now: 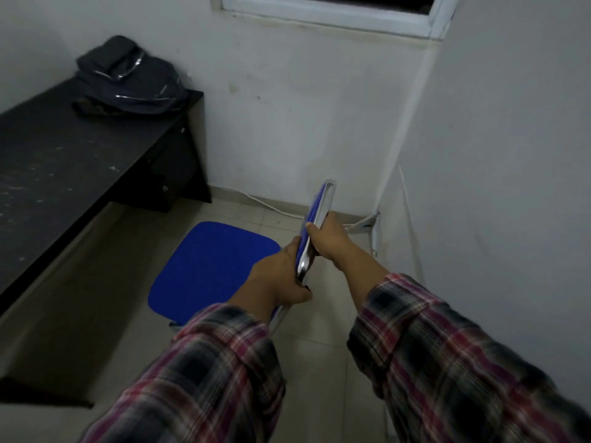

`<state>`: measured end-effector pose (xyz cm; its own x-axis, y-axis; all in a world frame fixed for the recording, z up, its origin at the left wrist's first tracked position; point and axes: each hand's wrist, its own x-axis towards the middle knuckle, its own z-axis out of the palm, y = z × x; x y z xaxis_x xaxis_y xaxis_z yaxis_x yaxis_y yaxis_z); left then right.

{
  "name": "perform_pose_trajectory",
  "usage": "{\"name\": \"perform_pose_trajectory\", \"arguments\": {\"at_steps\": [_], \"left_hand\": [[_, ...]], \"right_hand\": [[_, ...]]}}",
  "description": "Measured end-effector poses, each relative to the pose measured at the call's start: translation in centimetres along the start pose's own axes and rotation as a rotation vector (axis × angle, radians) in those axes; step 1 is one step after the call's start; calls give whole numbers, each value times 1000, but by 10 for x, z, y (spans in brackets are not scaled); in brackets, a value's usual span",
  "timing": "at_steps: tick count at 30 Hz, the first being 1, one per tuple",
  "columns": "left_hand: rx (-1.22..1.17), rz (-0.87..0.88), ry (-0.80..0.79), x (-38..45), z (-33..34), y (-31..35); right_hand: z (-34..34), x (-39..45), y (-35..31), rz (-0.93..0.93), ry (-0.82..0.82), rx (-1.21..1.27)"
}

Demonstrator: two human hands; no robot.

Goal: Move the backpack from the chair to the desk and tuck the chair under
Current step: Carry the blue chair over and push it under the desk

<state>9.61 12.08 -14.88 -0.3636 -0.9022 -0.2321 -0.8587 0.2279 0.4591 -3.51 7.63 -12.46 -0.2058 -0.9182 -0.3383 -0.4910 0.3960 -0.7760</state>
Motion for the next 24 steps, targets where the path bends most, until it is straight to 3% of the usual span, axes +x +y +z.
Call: {"name": "perform_pose_trajectory", "arguments": {"at_steps": [12,17,19,22,24], "left_hand": [[250,-269,-141,-47,-66,-96],[365,-396,-216,-70,-96,-137],[387,-433,-228,-71,-108,-145],[235,-404,-119,-52,-121,-138],[160,-345,-61,-37,-123,-127]], "right_hand": [[93,-20,-50,67,-185,185],[110,-20,-55,5,-321,118],[112,-15,-59,28,-200,135],[110,-4,-64,-12,78,8],[111,5,-67,-93,106,-59]]}}
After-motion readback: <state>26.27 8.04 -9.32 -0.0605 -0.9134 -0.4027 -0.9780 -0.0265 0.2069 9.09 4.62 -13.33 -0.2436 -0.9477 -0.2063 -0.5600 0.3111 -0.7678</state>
